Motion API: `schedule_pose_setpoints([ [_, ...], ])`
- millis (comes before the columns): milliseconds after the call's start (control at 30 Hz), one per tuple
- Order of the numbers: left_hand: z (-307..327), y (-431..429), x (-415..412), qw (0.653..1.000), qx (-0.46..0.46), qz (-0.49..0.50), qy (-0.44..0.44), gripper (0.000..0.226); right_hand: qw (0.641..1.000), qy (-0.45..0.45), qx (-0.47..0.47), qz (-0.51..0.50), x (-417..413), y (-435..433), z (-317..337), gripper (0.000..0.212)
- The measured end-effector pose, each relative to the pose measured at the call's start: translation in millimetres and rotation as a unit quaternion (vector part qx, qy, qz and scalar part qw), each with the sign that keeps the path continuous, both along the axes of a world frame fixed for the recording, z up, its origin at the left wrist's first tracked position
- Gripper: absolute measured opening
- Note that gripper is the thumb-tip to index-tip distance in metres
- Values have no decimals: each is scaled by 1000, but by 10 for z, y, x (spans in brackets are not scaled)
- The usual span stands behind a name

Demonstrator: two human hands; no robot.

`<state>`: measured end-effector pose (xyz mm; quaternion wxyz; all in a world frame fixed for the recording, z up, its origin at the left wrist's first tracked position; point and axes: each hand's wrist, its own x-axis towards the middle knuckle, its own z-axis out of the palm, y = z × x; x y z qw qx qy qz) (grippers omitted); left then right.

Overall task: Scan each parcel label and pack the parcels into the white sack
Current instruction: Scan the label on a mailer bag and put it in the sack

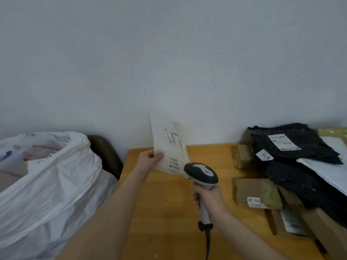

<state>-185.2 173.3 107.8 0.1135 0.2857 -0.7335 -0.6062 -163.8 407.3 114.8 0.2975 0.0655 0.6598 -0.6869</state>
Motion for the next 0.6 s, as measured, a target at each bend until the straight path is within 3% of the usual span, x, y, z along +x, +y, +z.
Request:
schedule_pose_setpoints([
  [600, 252, 45, 16, 998, 43, -22, 40, 15, 997, -35, -61, 26, -8, -3, 335, 16],
])
